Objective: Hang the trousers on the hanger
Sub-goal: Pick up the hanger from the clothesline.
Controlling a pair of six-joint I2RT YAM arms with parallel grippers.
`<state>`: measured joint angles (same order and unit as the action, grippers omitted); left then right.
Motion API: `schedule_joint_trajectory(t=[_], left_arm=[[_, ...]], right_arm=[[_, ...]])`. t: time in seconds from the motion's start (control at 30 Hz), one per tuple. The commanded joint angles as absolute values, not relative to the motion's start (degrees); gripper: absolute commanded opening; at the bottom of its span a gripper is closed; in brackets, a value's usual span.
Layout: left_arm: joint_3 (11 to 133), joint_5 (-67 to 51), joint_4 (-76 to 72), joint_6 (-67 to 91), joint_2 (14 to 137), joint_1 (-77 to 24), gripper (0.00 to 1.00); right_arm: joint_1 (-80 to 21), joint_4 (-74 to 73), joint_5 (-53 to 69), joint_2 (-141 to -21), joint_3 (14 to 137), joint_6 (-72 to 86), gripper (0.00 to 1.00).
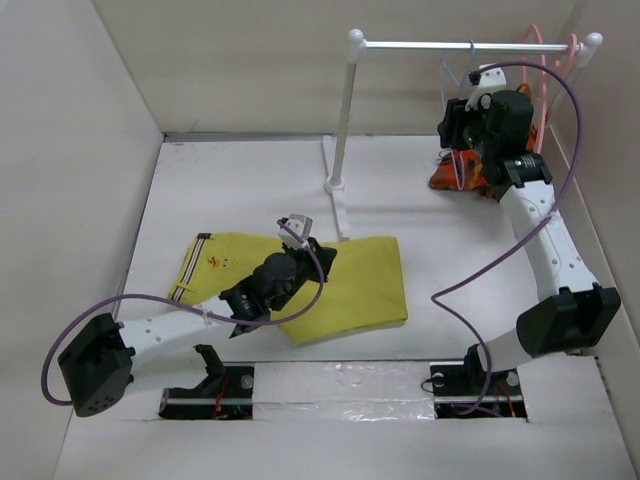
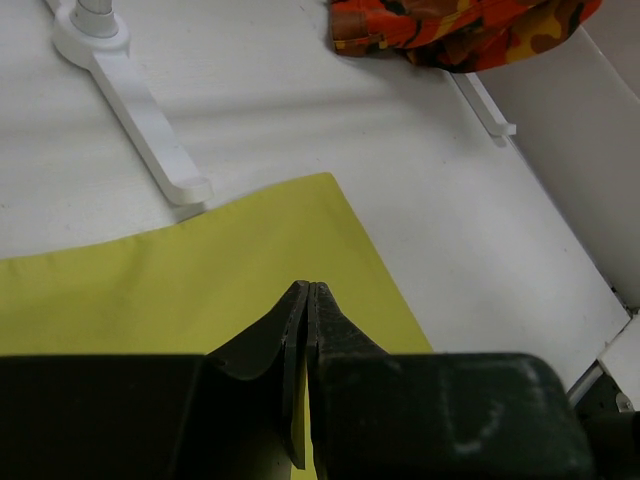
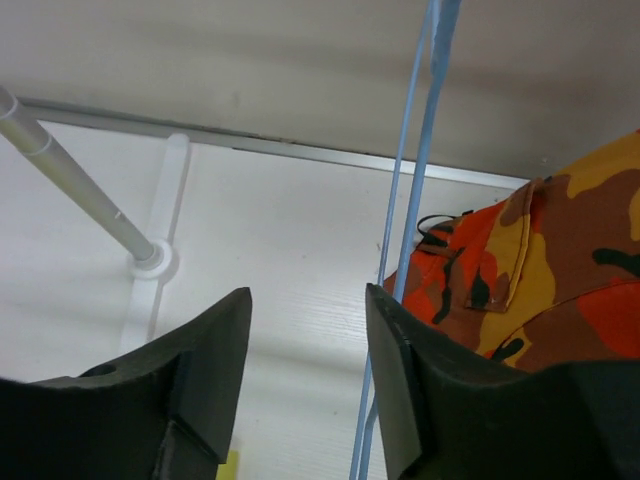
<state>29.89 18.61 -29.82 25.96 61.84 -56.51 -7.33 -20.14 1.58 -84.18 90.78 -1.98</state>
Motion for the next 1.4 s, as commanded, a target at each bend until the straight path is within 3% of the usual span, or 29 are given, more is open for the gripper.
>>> schedule_joint_trajectory(t=[0.0,0.33,0.5,0.73,0.83,1.0,1.17,1.3,1.37], left_arm=[[29.8,15.82,-33.13,26.01,60.91,-56.16,0.0],[29.35,16.17,-33.57,26.19,60.38,-55.63,0.0],[29.44,16.35,-33.49,26.45,60.65,-55.11,0.0],[26.29,19.78,-31.73,28.3,53.89,-50.28,0.0],[24.35,17.58,-33.31,28.92,50.98,-48.17,0.03],[25.22,15.56,-33.05,29.09,52.99,-48.16,0.03],[25.58,14.33,-33.4,29.36,53.96,-48.16,0.03],[25.49,13.97,-33.75,29.53,54.23,-48.16,0.03],[25.49,13.97,-33.92,29.53,54.4,-48.16,0.03]], right_arm=[[-5.45,-17.67,3.78,-83.93,92.64,-2.37,0.53],[-2.29,-16.17,4.48,-83.23,89.47,-3.43,0.46],[-1.14,-16.26,5.0,-83.93,90.26,-3.87,0.57],[0.97,-16.44,8.17,-87.71,89.83,-4.75,0.57],[1.67,-15.74,10.63,-87.89,89.47,-4.4,0.52],[1.67,-13.8,11.17,-86.14,87.98,-3.69,0.27],[1.67,-13.1,9.32,-83.59,85.96,-3.78,0.23],[1.67,-12.13,8.44,-82.0,83.94,-3.95,0.0],[1.67,-12.22,8.61,-81.74,83.94,-4.13,0.0]])
